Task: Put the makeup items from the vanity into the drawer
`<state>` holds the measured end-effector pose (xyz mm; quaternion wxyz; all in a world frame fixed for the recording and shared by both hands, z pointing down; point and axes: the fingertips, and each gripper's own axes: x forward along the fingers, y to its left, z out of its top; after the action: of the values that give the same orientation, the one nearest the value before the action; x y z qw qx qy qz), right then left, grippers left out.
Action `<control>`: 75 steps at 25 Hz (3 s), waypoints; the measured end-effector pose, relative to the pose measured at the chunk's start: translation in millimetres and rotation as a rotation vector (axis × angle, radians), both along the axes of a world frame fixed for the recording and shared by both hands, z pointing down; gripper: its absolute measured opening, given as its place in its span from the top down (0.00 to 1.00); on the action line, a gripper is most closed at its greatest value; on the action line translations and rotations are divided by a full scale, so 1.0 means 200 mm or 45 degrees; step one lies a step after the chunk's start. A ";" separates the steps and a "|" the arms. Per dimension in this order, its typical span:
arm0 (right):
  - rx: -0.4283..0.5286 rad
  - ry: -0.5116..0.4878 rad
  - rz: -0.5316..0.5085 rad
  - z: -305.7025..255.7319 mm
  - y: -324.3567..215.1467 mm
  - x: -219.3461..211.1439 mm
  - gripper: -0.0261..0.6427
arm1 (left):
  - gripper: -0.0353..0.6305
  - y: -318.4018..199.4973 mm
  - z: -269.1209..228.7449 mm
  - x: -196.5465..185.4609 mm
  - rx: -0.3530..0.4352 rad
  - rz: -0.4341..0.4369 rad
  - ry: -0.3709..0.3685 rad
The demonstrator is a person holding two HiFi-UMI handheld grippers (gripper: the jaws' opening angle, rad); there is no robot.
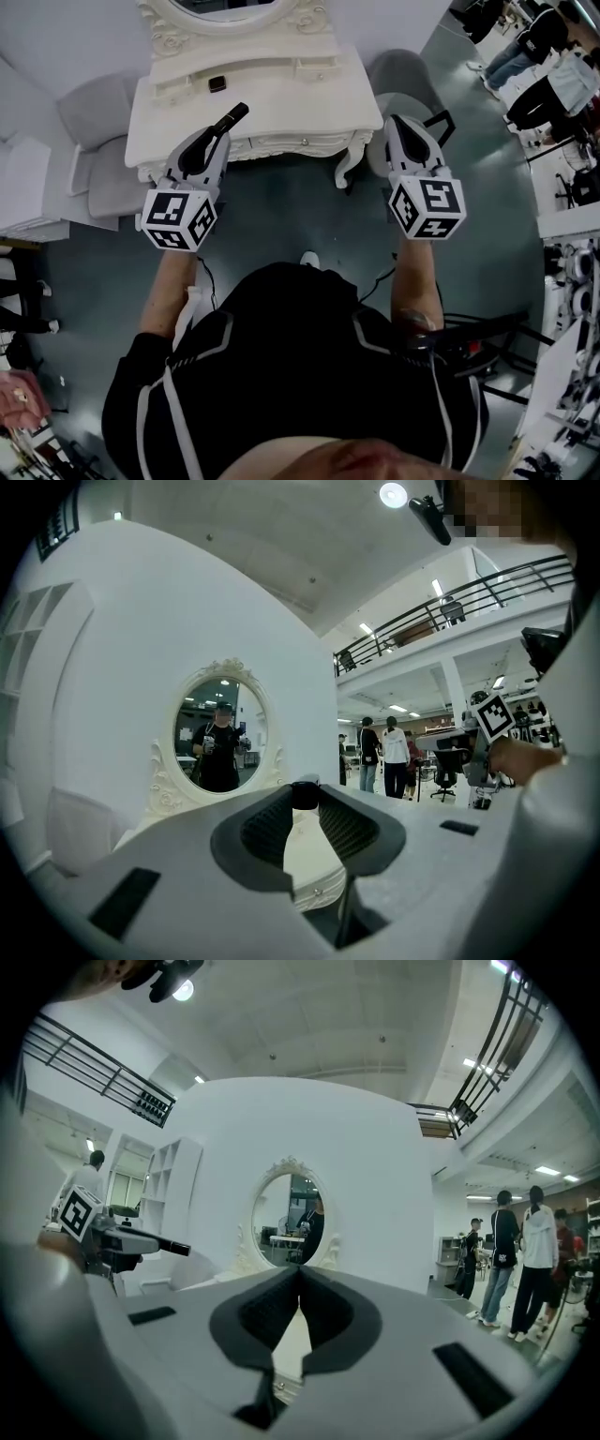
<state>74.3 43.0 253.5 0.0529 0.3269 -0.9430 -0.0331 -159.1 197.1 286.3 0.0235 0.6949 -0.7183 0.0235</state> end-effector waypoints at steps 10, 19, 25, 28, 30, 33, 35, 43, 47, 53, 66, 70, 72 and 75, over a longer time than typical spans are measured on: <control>0.002 -0.002 -0.023 0.02 -0.31 0.11 0.95 | 0.81 -0.39 -0.01 0.08 -0.015 0.039 -0.036; -0.011 0.031 -0.066 0.07 -0.53 0.14 0.95 | 0.81 -0.71 0.03 0.13 -0.066 0.109 -0.088; 0.002 0.000 -0.032 0.04 -0.66 0.04 0.95 | 0.81 -0.92 0.04 0.06 -0.048 0.187 -0.078; -0.005 0.014 -0.005 0.05 -0.74 -0.05 0.95 | 0.81 -1.03 0.07 -0.02 -0.044 0.231 -0.065; -0.016 0.029 0.007 0.07 -0.78 -0.12 0.95 | 0.81 -1.10 0.09 -0.09 -0.052 0.256 -0.056; -0.023 0.066 0.023 0.08 -0.84 -0.22 0.95 | 0.81 -1.20 0.12 -0.18 -0.068 0.300 -0.044; -0.026 0.073 0.043 0.09 -0.89 -0.28 0.95 | 0.81 -1.27 0.13 -0.23 -0.078 0.330 -0.044; -0.053 0.096 0.139 0.11 -1.03 -0.47 0.95 | 0.81 -1.52 0.17 -0.38 -0.125 0.486 -0.064; -0.072 0.108 0.200 0.12 -1.10 -0.53 0.95 | 0.81 -1.64 0.22 -0.45 -0.157 0.560 -0.071; -0.112 0.130 0.307 0.17 -1.17 -0.60 0.95 | 0.81 -1.84 0.30 -0.48 -0.233 0.738 -0.150; -0.166 0.115 0.288 0.25 -1.52 -0.54 0.95 | 0.81 -2.24 0.66 -0.29 -0.470 0.913 -0.451; -0.158 0.137 0.246 0.27 -1.65 -0.51 0.95 | 0.81 -2.35 0.83 -0.26 -0.584 0.945 -0.563; -0.148 0.128 0.243 0.27 -1.72 -0.48 0.95 | 0.81 -2.42 0.90 -0.23 -0.632 0.965 -0.602; -0.151 0.125 0.214 0.31 -1.77 -0.45 0.95 | 0.81 -2.49 0.99 -0.18 -0.722 0.983 -0.623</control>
<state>-16.5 -310.9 314.9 0.1207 0.3991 -0.9089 0.0112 -195.3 -300.6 485.0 0.0317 0.8491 -0.3605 0.3849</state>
